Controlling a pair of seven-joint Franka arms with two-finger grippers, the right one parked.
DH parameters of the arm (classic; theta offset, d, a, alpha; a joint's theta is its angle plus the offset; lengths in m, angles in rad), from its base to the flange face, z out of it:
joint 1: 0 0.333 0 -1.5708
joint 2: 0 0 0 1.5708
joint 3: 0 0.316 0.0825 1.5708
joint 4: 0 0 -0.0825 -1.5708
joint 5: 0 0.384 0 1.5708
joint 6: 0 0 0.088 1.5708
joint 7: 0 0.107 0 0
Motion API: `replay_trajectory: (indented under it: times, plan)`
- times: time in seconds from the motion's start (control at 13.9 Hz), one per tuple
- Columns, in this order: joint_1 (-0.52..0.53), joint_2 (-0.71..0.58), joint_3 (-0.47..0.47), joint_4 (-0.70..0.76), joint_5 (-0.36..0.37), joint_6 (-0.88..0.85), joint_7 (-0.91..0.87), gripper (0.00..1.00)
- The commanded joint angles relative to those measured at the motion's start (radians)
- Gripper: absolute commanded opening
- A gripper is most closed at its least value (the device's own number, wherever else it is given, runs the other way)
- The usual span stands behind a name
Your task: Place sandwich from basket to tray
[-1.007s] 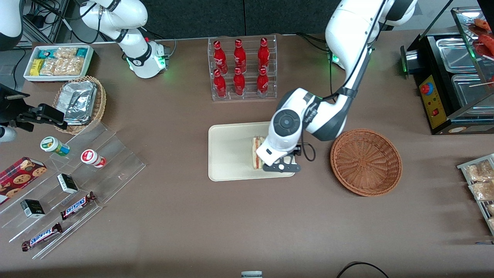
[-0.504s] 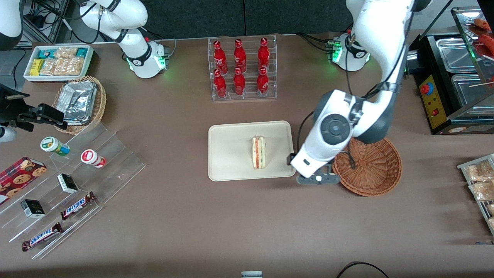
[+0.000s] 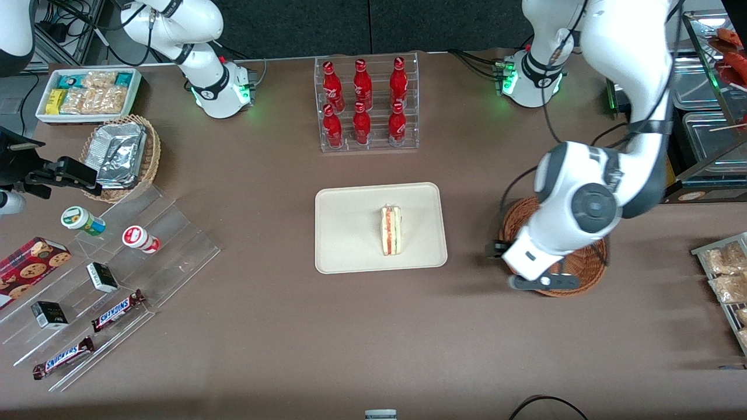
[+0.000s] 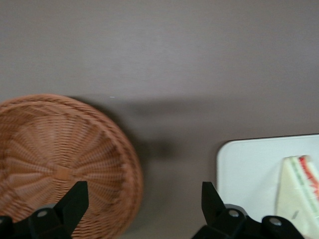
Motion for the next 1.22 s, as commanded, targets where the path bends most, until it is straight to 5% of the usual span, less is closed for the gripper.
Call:
replay_trajectory:
  times: [0.0,0.29,0.5,1.15]
  plan:
    - [0.073,-0.068,-0.01,-0.049,-0.028,-0.021,0.07,1.0]
    - [0.15,-0.182,-0.03,-0.127,-0.031,-0.03,0.083,1.0]
    - [0.262,-0.269,-0.131,-0.123,-0.025,-0.174,0.087,1.0]
    - [0.305,-0.453,-0.128,-0.008,-0.019,-0.564,0.152,1.0]
